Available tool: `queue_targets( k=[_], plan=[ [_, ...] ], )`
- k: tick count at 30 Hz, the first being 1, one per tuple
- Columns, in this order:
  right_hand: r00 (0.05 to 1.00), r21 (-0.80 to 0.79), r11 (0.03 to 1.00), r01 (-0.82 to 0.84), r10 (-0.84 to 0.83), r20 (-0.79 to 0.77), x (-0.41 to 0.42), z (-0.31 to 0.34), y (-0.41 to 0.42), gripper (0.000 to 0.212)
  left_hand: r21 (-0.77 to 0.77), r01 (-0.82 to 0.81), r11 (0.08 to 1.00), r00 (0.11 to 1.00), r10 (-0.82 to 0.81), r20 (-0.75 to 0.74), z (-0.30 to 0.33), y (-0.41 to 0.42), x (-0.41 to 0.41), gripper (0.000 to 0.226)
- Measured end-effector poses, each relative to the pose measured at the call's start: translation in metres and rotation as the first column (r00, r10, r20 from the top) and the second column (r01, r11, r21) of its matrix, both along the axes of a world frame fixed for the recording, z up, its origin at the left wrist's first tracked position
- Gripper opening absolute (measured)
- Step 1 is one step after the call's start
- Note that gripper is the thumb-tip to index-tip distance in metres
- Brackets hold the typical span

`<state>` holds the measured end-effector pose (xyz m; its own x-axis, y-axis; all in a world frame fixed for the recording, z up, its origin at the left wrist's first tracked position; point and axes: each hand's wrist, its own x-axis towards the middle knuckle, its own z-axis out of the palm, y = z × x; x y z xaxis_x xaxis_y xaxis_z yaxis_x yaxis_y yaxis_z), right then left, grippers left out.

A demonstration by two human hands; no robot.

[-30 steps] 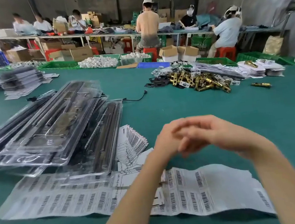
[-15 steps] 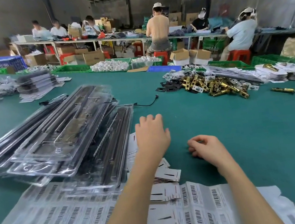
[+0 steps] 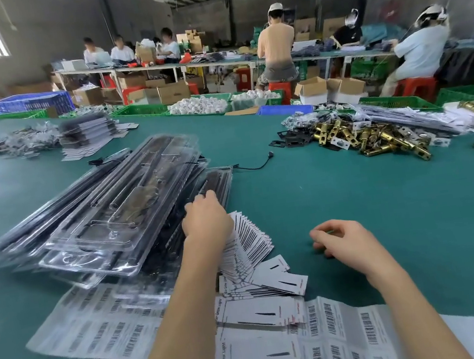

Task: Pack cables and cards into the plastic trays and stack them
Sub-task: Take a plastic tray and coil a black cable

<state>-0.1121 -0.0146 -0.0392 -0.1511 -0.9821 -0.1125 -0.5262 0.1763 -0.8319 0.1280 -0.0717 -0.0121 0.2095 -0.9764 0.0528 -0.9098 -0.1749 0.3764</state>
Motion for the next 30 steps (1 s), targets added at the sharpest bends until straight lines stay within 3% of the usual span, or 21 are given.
queue_targets(
  k=[3,9,13,17,21,24,26,30],
  plan=[
    [1.000,-0.022,1.000,-0.008,0.009,0.027,0.001,0.000,-0.002,0.010,0.026,0.009,1.000,0.998,-0.011,0.069,-0.006,0.003,-0.002,0.046],
    [0.998,-0.086,0.996,-0.038,0.043,0.056,0.016,-0.002,-0.004,0.008,-0.001,-0.015,1.000,0.998,0.015,0.059,-0.002,0.004,0.000,0.052],
    [0.994,-0.082,0.992,-0.100,0.103,0.032,0.033,-0.003,-0.001,0.009,0.007,-0.051,0.999,0.998,0.051,0.036,0.002,0.001,0.004,0.040],
    [0.989,-0.083,0.987,-0.141,0.137,-0.046,0.044,-0.004,0.000,0.011,0.030,-0.068,0.997,0.993,0.065,0.097,0.007,0.001,0.003,0.042],
    [0.987,-0.102,0.983,-0.155,0.149,-0.064,0.050,-0.002,0.002,0.010,-0.004,-0.044,0.999,0.999,0.044,0.015,0.017,0.007,0.003,0.043],
    [0.988,-0.154,0.976,-0.152,0.156,0.017,0.055,0.003,0.004,0.009,-0.046,-0.006,0.999,0.995,0.002,-0.100,0.028,0.011,0.007,0.031],
    [0.964,-0.146,0.975,-0.171,0.196,0.181,0.062,0.010,0.006,0.010,-0.048,0.032,0.998,0.984,-0.040,-0.171,0.036,0.015,0.007,0.025],
    [0.756,-0.063,0.953,-0.295,0.273,0.595,0.084,0.024,0.011,0.024,-0.035,0.135,0.990,0.969,-0.140,-0.202,0.039,0.019,-0.015,0.019]
  ],
)
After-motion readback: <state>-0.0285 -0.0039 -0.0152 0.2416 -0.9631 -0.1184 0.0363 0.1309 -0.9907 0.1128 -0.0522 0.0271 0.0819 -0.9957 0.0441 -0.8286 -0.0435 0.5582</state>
